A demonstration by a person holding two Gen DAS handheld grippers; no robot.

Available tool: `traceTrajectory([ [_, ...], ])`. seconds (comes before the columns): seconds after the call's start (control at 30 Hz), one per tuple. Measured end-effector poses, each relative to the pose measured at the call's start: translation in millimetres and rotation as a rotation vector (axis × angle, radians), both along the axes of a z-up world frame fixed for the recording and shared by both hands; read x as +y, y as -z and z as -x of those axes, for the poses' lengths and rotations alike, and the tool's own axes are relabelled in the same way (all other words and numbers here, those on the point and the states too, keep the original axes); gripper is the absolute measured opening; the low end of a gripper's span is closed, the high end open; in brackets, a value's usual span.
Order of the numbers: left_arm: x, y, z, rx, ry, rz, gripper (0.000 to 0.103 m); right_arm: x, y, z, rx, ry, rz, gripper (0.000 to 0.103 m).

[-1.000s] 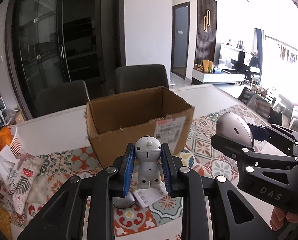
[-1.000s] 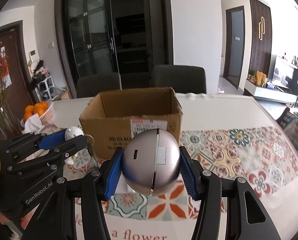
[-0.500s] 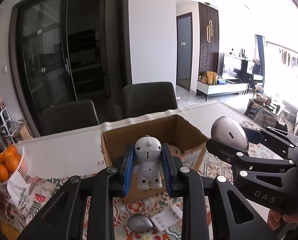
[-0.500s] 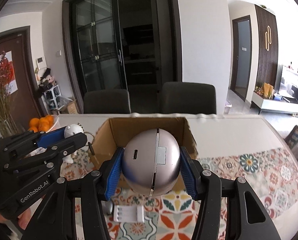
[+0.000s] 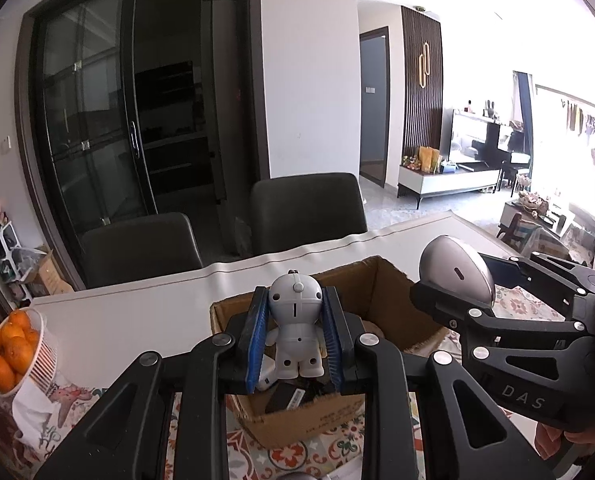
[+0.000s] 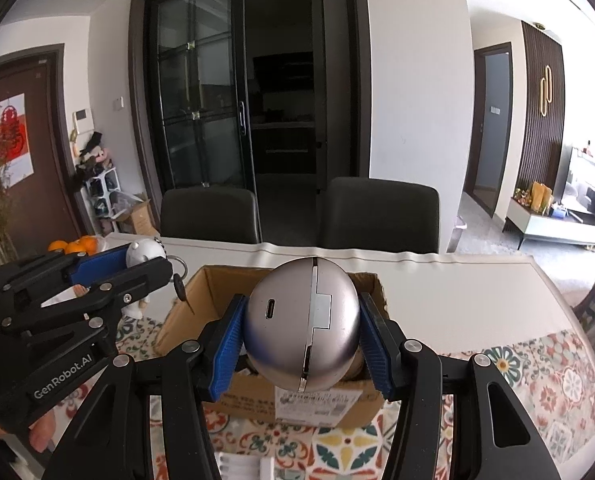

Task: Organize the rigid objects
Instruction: 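Open both tools to drop the speaker and figurine into the box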

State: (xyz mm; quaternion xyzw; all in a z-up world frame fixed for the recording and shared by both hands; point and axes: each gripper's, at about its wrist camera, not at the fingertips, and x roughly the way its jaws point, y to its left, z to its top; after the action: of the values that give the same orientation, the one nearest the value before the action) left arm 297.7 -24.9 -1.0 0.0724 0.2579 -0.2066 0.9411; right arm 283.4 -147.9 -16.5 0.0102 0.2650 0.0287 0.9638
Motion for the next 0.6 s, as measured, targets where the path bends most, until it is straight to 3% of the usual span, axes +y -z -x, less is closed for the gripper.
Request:
traceTrajectory([
  [0.23, -6, 23, -40, 0.078, -0.005, -0.023, 0.026, -5, 17, -38, 0.071, 0.004, 0.007, 0.054],
  [0.6, -16, 64, -68, 0.218, -0.006, -0.066, 0.026, -14, 62, -79, 0.221, 0.003, 0.001, 0.054],
])
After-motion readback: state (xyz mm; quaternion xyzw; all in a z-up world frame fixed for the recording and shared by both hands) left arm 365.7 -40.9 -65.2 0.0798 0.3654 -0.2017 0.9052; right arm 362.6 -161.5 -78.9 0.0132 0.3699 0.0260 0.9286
